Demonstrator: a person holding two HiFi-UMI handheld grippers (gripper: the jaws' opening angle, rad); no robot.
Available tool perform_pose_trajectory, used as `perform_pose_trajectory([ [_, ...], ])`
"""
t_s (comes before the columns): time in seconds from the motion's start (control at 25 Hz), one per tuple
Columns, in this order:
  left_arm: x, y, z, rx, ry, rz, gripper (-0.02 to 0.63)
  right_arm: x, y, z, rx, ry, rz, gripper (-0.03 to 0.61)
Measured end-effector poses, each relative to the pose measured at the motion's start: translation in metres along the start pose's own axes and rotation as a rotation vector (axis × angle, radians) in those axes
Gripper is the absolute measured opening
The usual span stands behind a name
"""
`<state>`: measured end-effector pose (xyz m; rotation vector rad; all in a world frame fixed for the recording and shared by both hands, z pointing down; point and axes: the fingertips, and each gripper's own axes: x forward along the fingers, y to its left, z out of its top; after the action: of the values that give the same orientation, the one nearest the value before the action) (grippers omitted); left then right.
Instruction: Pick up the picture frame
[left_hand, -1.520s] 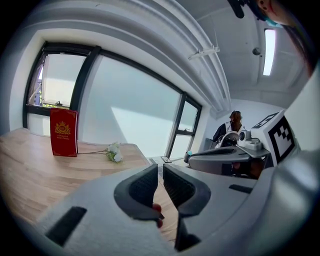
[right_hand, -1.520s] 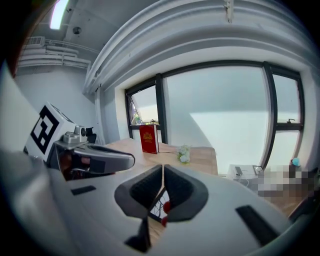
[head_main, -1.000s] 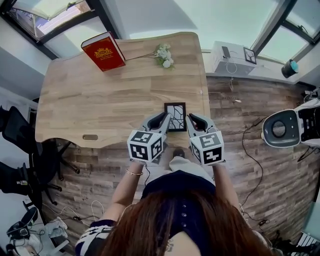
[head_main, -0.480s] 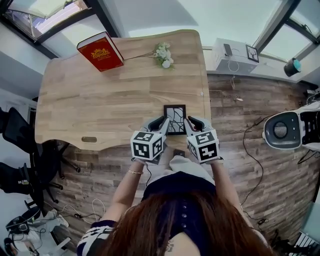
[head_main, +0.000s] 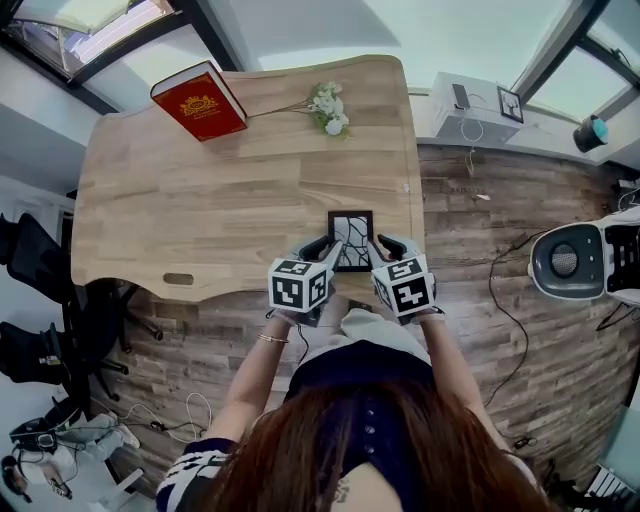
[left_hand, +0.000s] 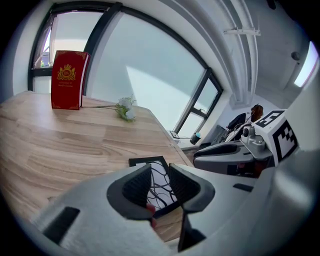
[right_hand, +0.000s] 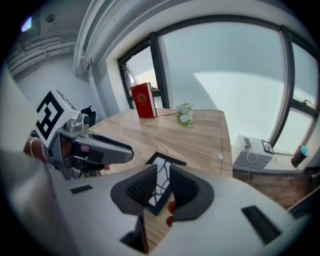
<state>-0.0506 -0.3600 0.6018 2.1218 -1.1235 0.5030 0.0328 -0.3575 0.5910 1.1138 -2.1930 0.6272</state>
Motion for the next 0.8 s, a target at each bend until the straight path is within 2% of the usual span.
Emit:
perform_pose_trajectory([
  [0.8,0.029,0.033,-0.051,-0.077,0.137,0.052,0.129,0.042,-0.005,-0.044,0.02,0.133,0.024,0.092],
])
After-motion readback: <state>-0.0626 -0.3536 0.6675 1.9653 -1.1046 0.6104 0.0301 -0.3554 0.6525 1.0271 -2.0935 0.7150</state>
